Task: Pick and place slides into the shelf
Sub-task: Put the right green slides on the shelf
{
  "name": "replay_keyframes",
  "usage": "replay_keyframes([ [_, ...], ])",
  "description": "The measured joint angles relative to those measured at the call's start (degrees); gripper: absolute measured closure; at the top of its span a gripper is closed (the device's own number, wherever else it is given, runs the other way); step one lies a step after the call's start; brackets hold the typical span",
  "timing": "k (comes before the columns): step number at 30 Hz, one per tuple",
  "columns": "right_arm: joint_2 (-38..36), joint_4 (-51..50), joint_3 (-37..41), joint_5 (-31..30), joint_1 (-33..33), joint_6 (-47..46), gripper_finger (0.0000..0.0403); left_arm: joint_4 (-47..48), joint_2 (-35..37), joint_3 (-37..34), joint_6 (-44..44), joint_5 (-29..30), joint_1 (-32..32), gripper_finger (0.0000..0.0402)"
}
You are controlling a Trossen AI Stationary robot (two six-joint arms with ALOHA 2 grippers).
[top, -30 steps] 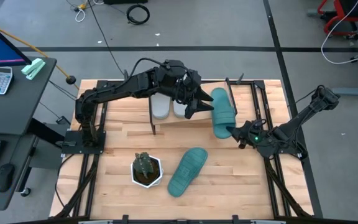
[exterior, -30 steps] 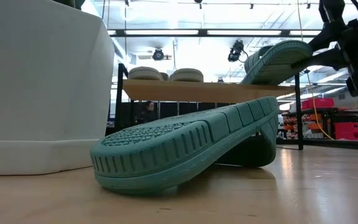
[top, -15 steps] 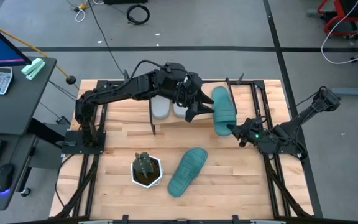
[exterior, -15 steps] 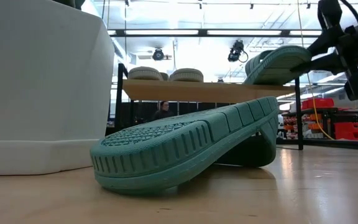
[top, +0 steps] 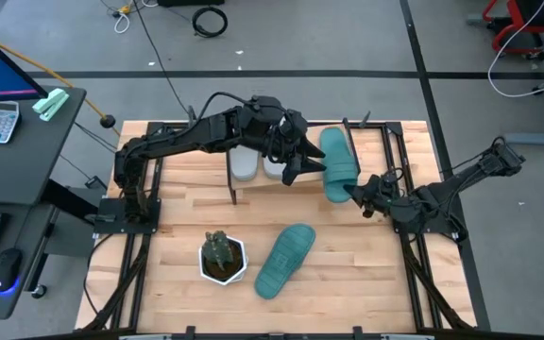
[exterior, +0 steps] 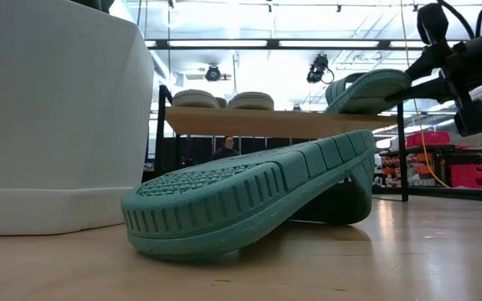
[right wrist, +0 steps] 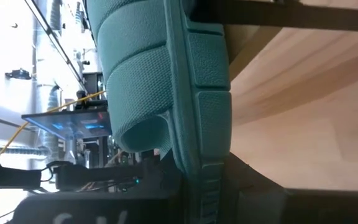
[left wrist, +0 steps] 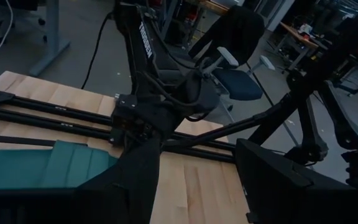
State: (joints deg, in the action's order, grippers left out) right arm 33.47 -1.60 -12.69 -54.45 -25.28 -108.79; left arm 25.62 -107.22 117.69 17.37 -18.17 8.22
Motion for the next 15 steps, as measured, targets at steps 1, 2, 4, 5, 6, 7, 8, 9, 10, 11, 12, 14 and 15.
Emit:
replay_keyframes([
  [1, 0.0, 0.0, 0.0, 0.5, 0.6, 0.3, 0.0354, 0.0, 0.0, 0.0, 0.0, 0.0, -0.1, 0.0186],
  [2, 0.0, 0.0, 0.0, 1.0, 1.1, 0.6, 0.0354, 0.0, 0.0, 0.0, 0.0, 0.0, -0.1, 0.0185],
  [4, 0.0, 0.0, 0.0, 1.6, 2.0, 0.9, 0.0354, 0.0, 0.0, 0.0, 0.0, 0.0, -0.1, 0.0185],
  [5, 0.0, 0.0, 0.0, 1.6, 2.2, 1.0, 0.0354, 0.0, 0.0, 0.0, 0.0, 0.0, -0.1, 0.0185],
  [6, 0.0, 0.0, 0.0, 1.6, 2.6, 1.0, 0.0354, 0.0, 0.0, 0.0, 0.0, 0.0, -0.1, 0.0185],
  [7, 0.0, 0.0, 0.0, 1.6, 2.8, 1.0, 0.0354, 0.1, 0.0, 0.0, 0.0, 0.0, -0.1, 0.0186],
  [8, 0.0, 0.0, 0.0, 1.5, 3.1, 1.0, 0.0354, 0.1, 0.0, 0.0, 0.0, 0.0, -0.1, 0.0188],
  [9, 0.0, 0.0, 0.0, 1.5, 3.3, 1.0, 0.0354, 0.3, 0.0, 0.0, 0.0, 0.0, -0.1, 0.0189],
  [10, 0.0, 0.0, 0.0, 1.5, 3.5, 1.0, 0.0354, 0.6, 0.0, 0.0, 0.0, 0.0, -0.1, 0.0190],
  [11, 0.0, 0.0, 0.0, 1.4, 3.6, 1.0, 0.0354, 0.8, 0.0, 0.0, 0.0, 0.0, -0.2, 0.0191],
  [12, 0.0, 0.0, 0.0, 1.4, 3.7, 1.1, 0.0354, 1.0, 0.0, 0.0, 0.0, 0.0, -0.2, 0.0193],
  [14, 0.0, 0.0, 0.0, 1.4, 3.8, 1.3, 0.0354, 1.0, 0.0, 0.0, 0.0, 0.0, -0.4, 0.0194],
  [15, 0.0, 0.0, 0.0, 1.3, 3.8, 1.4, 0.0354, 1.0, 0.0, 0.0, 0.0, 0.0, -0.4, 0.0195],
])
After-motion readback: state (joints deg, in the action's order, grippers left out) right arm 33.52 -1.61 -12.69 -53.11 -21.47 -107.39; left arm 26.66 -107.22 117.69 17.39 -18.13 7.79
